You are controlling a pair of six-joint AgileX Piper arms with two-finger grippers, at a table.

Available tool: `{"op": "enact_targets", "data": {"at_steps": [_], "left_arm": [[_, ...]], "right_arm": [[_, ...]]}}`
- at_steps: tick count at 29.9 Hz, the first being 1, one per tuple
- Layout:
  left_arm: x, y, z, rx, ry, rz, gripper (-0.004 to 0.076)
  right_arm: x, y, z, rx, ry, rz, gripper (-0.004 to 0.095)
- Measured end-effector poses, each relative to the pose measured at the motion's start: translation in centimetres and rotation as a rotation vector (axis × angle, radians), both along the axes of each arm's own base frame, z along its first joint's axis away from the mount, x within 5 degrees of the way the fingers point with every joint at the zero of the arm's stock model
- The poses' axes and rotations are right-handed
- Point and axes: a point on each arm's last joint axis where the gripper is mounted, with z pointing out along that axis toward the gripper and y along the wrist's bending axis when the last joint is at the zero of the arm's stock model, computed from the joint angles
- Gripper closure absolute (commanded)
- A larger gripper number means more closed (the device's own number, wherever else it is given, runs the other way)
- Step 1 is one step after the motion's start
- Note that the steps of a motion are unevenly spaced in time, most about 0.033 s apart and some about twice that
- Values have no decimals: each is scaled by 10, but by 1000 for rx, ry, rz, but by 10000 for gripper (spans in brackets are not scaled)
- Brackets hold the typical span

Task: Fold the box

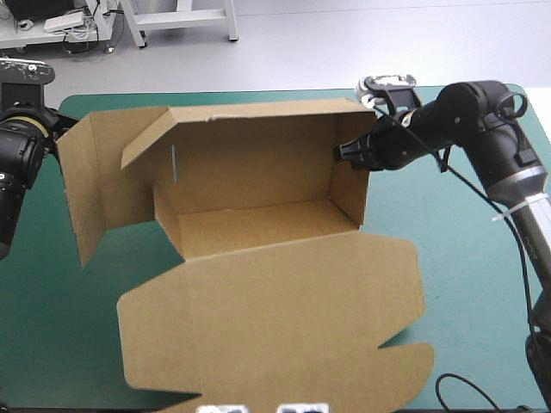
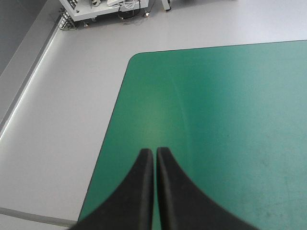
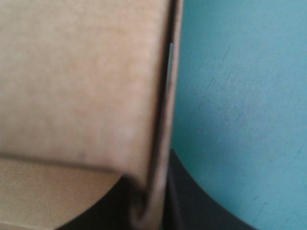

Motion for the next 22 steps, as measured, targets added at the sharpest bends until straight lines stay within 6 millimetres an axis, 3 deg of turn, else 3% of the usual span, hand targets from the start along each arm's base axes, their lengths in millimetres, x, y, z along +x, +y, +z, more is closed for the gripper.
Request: {"op": "enact_targets", "data": {"at_steps": [5, 9, 16, 22], "left_arm": [[0, 9, 0, 14, 5, 27, 717], [0, 11, 0, 13, 7, 33, 717], [0, 6, -3, -28, 33, -23, 717], [-1, 2, -7, -27, 77, -77, 717]], "right_arm": [[-28, 5, -28, -58, 100, 6, 907], [-29, -1, -52, -117, 121, -36, 907], [-1, 0, -104, -247, 190, -51, 907], [25, 9, -119, -244, 76, -14, 906]]}}
